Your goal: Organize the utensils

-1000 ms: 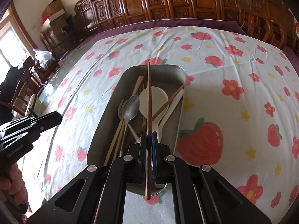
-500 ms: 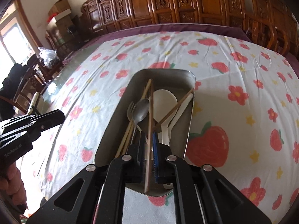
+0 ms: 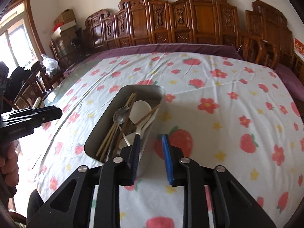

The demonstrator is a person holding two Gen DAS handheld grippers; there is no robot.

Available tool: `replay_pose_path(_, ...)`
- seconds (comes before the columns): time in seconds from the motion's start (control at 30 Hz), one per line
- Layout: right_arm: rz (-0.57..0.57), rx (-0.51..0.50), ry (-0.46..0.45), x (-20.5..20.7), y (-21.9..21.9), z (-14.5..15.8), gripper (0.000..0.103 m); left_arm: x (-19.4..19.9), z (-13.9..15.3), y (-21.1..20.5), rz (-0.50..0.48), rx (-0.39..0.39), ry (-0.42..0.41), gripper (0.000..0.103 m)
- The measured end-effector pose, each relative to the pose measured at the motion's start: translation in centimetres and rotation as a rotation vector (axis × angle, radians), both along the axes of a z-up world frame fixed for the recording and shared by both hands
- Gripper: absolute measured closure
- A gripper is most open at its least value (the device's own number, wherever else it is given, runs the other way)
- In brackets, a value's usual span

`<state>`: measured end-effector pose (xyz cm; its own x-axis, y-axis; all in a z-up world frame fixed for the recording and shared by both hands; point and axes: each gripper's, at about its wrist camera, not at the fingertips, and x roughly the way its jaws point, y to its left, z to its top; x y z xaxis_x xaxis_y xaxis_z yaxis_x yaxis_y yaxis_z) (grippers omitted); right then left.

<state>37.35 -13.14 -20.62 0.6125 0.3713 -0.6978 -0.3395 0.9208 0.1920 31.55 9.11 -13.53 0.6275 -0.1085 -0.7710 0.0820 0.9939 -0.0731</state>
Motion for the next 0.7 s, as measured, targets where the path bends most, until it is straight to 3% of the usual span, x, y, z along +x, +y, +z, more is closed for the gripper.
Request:
replay_pose_path(0.07,-0.007,0.009,-0.011,-1.3,-1.2,0.5,0.074,-0.7,0.1,-0.5,0.014,0.006,-0.005,0.049)
replay_pose_path(0.1,-0.008,0.015,-0.016,-1.9,-1.7,0.8,0.071,-1.1,0.3,-0.8,0.014,0.005,-0.014,0.045)
replay_pose_path(0.17,-0.01,0.014,-0.029,-3.0,-2.4,1.3,0.06,-1.9,0.6,-1.4,0.02,0.012,-0.034,0.025)
replay_pose_path(0.23,-0.02,0.004,-0.052,-4.4,-3.1,1.9,0.039,-2.9,1.1,-1.9,0.03,0.021,-0.054,0.019)
replay_pose_path(0.27,-0.028,0.001,-0.065,-5.2,-3.5,2.3,0.035,-3.4,1.3,-2.3,0.03,0.02,-0.063,0.015)
replay_pose_path(0.43,-0.055,0.007,-0.108,-8.3,-5.2,3.8,0.009,-5.7,2.4,-3.9,0.032,0.056,-0.112,0.008)
replay_pose_path(0.5,-0.073,0.002,-0.129,-9.5,-5.7,4.4,0.002,-6.6,2.8,-4.5,0.034,0.073,-0.123,0.008)
replay_pose_path(0.7,-0.104,0.005,-0.154,-12.6,-7.1,5.3,0.003,-9.1,3.0,-5.3,0.038,0.066,-0.132,0.008)
